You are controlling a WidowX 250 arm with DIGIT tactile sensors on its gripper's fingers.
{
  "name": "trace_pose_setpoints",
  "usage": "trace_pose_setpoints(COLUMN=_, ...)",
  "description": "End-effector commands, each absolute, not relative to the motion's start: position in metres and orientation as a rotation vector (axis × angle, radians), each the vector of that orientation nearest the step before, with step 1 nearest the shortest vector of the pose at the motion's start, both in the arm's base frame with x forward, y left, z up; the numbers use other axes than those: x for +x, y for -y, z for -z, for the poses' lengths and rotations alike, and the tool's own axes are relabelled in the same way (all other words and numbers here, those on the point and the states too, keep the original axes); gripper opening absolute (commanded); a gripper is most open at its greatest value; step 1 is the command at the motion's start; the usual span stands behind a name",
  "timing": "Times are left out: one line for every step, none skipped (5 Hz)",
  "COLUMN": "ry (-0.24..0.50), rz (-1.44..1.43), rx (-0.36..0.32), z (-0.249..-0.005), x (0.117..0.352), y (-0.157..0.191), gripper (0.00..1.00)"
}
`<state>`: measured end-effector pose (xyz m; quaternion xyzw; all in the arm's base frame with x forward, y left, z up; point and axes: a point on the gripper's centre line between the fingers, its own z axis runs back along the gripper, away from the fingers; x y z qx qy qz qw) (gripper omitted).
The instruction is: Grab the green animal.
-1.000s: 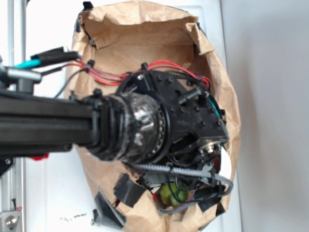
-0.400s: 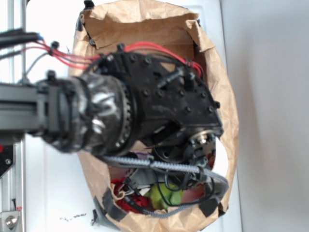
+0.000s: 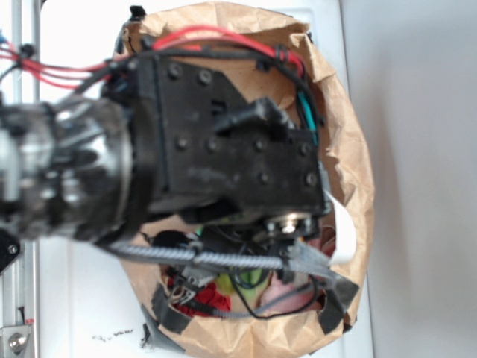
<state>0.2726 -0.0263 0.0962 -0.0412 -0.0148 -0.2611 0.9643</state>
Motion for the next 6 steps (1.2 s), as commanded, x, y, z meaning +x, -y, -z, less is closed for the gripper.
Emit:
trace_pose_setpoints(ry=0.022, rz=0.128, rx=-0.075, z=-0.137, x=0.265, y=0.016, gripper=0.00)
trace_pose_setpoints(ry=0.092, rz=-0.023, rx=-0.094, z=-0.149, x=0.266, y=-0.001, gripper=0.00)
trace_pose_setpoints(ry=0.146, rz=-0.116, rx=-0.140, z=-0.159, x=0.268, y=-0.018, gripper=0.00)
trace_pose_setpoints(ry=0.225, rz=-0.104, rx=-0.155, z=-0.169, x=0.265, y=-0.027, gripper=0.00)
trace_pose_setpoints(ry=0.275, rz=-0.093, rx=-0.101, z=-0.168, x=0.265, y=-0.024, gripper=0.00)
trace_pose_setpoints(ry=0.323, rz=-0.029, rx=-0.011, z=-0.170, x=0.262, y=-0.015, gripper=0.00)
